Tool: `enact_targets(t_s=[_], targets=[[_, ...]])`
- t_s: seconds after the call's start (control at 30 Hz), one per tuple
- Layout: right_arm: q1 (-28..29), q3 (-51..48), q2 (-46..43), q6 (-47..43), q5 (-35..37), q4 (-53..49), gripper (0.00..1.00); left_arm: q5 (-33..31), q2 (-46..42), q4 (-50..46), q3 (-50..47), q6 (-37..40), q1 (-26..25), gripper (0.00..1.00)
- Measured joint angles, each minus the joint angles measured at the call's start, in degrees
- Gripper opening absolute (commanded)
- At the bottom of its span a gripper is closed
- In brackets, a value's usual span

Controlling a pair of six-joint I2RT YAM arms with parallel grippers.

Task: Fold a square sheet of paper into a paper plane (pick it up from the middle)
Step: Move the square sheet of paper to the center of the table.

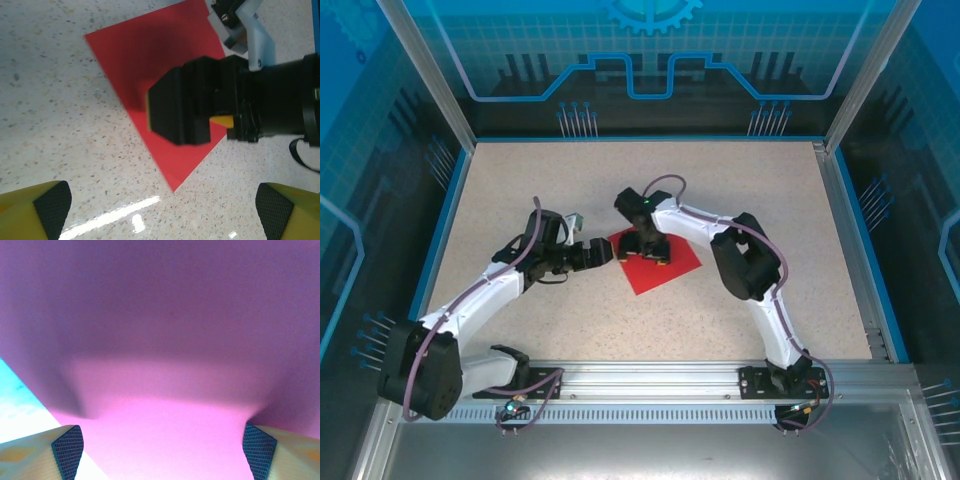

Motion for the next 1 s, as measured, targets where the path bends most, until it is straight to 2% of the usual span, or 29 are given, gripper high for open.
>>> enact_targets(t_s=[0.13,0.23,0.47,0.63,1.0], targets=[[1.7,0.9,0.1,1.0,-1.6,1.0,0.88,0.0,-2.1,-1.5,-1.3,0.0,1.7,0.99],[1.0,1.5,0.0,-2.4,-0.5,0.7,0.88,0.0,-3.9,-2.6,-2.0,-0.2,2.4,0.99],[-0.1,2.5,-2.1,-24.6,8.7,-0.1,0.93,0.0,-4.9,-3.3,-2.1,-0.6,2.4,0.99],[-0.3,-1.2,-3.8,-36.2,10.3,3.1,0.95,-0.2,-5.5,-4.1,-2.2,-0.6,2.4,0.99],[-1.0,-3.9,-3.8,-38.8,8.9,7.1,0.96,-2.7,-6.7,-6.6,-2.3,-1.9,2.5,0.99]])
